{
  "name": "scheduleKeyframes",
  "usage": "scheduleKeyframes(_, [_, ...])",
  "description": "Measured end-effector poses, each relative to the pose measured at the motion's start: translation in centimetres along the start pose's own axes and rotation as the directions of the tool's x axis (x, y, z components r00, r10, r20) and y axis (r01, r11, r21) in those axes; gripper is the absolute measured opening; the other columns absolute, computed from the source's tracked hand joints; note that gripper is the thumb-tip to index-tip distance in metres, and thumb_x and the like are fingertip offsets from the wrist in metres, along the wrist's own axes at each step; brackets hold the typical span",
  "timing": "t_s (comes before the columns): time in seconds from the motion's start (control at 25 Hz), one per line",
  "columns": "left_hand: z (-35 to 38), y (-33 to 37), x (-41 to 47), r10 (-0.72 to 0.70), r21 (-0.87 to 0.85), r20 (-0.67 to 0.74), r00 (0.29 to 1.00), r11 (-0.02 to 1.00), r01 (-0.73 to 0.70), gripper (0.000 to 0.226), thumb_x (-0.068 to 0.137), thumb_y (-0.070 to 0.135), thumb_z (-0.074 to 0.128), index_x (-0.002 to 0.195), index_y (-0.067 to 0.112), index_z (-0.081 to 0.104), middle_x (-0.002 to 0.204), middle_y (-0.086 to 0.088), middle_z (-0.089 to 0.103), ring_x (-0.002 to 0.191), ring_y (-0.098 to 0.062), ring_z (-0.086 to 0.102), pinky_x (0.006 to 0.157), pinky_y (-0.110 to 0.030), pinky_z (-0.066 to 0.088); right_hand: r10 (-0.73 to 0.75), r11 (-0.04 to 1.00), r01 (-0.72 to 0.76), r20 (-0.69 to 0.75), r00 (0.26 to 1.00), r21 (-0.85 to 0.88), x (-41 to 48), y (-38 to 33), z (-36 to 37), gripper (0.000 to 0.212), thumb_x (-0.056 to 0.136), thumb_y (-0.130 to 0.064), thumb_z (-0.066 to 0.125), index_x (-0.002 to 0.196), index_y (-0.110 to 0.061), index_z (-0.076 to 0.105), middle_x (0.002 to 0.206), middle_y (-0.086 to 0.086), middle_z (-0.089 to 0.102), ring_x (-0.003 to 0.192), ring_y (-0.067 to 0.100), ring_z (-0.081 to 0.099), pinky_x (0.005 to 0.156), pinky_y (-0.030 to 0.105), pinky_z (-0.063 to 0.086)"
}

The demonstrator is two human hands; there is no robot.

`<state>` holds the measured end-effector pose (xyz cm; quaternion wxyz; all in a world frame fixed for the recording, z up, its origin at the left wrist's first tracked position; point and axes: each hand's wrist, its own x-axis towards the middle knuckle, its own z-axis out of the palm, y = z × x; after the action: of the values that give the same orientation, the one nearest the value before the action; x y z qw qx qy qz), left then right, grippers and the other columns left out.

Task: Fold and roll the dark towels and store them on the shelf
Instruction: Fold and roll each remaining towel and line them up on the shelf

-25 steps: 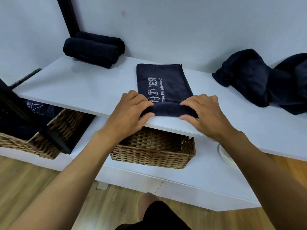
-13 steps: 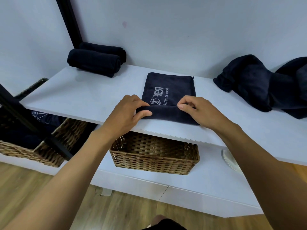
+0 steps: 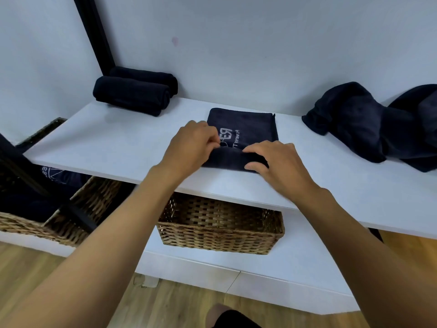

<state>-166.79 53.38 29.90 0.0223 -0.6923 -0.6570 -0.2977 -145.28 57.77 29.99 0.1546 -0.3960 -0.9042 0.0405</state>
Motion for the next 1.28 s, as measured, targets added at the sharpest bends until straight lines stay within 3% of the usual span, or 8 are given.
scheduleKeyframes(0.16, [1.1, -0.3, -2.2, 0.273, 0.242, -0.001, 0.962, 0.933, -0.265, 0.043, 0.083, 0.047, 0.063, 0.105, 0.011, 0.069, 0.099, -0.004, 0.068, 0.091, -0.027, 0.056, 0.078, -0.038, 0.041, 0.082, 0.967, -0.1, 0.084, 0.993, 0.233, 1.7, 0.8, -0.4, 0.025, 0.093, -0.033, 0.059, 0.117, -0.03, 0.063, 0.116, -0.009, 0.066, 0.108, 0.015, 0.057, 0.098, 0.036, 0.04])
scheduleKeyframes(0.36, [0.7, -0.1, 0.3, 0.049, 0.014, 0.138, 0.989, 0.999, -0.052, 0.035, 0.089, 0.038, 0.063, 0.118, 0.017, 0.064, 0.111, 0.0, 0.064, 0.105, -0.023, 0.048, 0.09, -0.037, 0.036, 0.109, 0.856, -0.225, 0.263, 0.959, 0.465, 3.8, 1.8, -1.4, 0.014, 0.091, -0.026, 0.064, 0.104, -0.029, 0.064, 0.096, -0.007, 0.065, 0.092, 0.011, 0.059, 0.075, 0.018, 0.042])
scheduleKeyframes(0.56, [0.5, -1.1, 2.8, -0.013, -0.127, 0.32, 0.947, 0.99, 0.057, 0.026, 0.091, 0.036, 0.061, 0.106, 0.015, 0.068, 0.098, -0.002, 0.067, 0.092, -0.021, 0.056, 0.083, -0.037, 0.045, -0.025, 1.0, 0.025, -0.018, 1.0, 0.0, 2.9, 0.6, -0.7, 0.033, 0.085, -0.045, 0.067, 0.115, -0.033, 0.06, 0.116, -0.01, 0.059, 0.107, 0.014, 0.052, 0.094, 0.036, 0.033])
scheduleKeyframes(0.68, [0.5, -1.6, 4.5, -0.05, -0.134, 0.431, 0.901, 0.984, 0.119, 0.025, 0.094, 0.037, 0.057, 0.103, 0.016, 0.068, 0.094, -0.003, 0.064, 0.088, -0.022, 0.056, 0.078, -0.031, 0.043, -0.055, 0.987, 0.055, 0.009, 0.998, -0.154, 3.0, 0.4, 0.0, 0.043, 0.088, -0.048, 0.062, 0.125, -0.029, 0.056, 0.123, -0.008, 0.06, 0.111, 0.018, 0.051, 0.095, 0.036, 0.03])
scheduleKeyframes(0.8, [1.3, -1.1, 5.3, -0.069, -0.014, 0.309, 0.949, 0.997, 0.077, 0.023, 0.095, 0.036, 0.056, 0.105, 0.018, 0.067, 0.094, 0.002, 0.055, 0.091, -0.02, 0.052, 0.085, -0.037, 0.041, 0.005, 1.0, -0.005, 0.061, 0.998, 0.007, 5.3, 1.5, -0.1, 0.032, 0.091, -0.044, 0.059, 0.119, -0.028, 0.06, 0.11, -0.007, 0.066, 0.102, 0.019, 0.056, 0.091, 0.035, 0.033])
scheduleKeyframes(0.88, [2.6, -0.9, 4.4, 0.127, 0.209, 0.002, 0.992, 0.97, -0.124, 0.024, 0.095, 0.033, 0.054, 0.099, 0.014, 0.068, 0.089, -0.004, 0.059, 0.087, -0.028, 0.055, 0.079, -0.039, 0.038, 0.047, 0.99, -0.067, 0.157, 0.987, 0.126, 6.7, 2.3, -0.4, 0.024, 0.09, -0.04, 0.061, 0.111, -0.029, 0.063, 0.096, -0.009, 0.066, 0.094, 0.018, 0.058, 0.087, 0.035, 0.041])
scheduleKeyframes(0.96, [3.8, -1.0, 2.7, 0.292, 0.393, -0.077, 0.953, 0.888, -0.24, 0.035, 0.091, 0.042, 0.056, 0.095, 0.009, 0.067, 0.086, -0.007, 0.062, 0.081, -0.03, 0.056, 0.074, -0.04, 0.038, 0.049, 0.96, -0.11, 0.233, 0.971, 0.257, 7.8, 3.1, -0.5, 0.019, 0.09, -0.035, 0.063, 0.107, -0.026, 0.067, 0.093, -0.008, 0.066, 0.091, 0.015, 0.059, 0.081, 0.029, 0.044])
scheduleKeyframes(1.28, [3.0, -1.7, 7.4, 0.083, 0.09, 0.282, 0.956, 0.99, -0.112, 0.04, 0.089, 0.05, 0.058, 0.114, 0.019, 0.063, 0.098, 0.0, 0.057, 0.094, -0.019, 0.043, 0.083, -0.033, 0.03, 0.121, 0.868, -0.221, 0.242, 0.963, 0.444, 9.9, 4.1, -0.6, 0.011, 0.09, -0.029, 0.065, 0.1, -0.023, 0.063, 0.089, -0.011, 0.062, 0.083, 0.003, 0.057, 0.076, 0.023, 0.041])
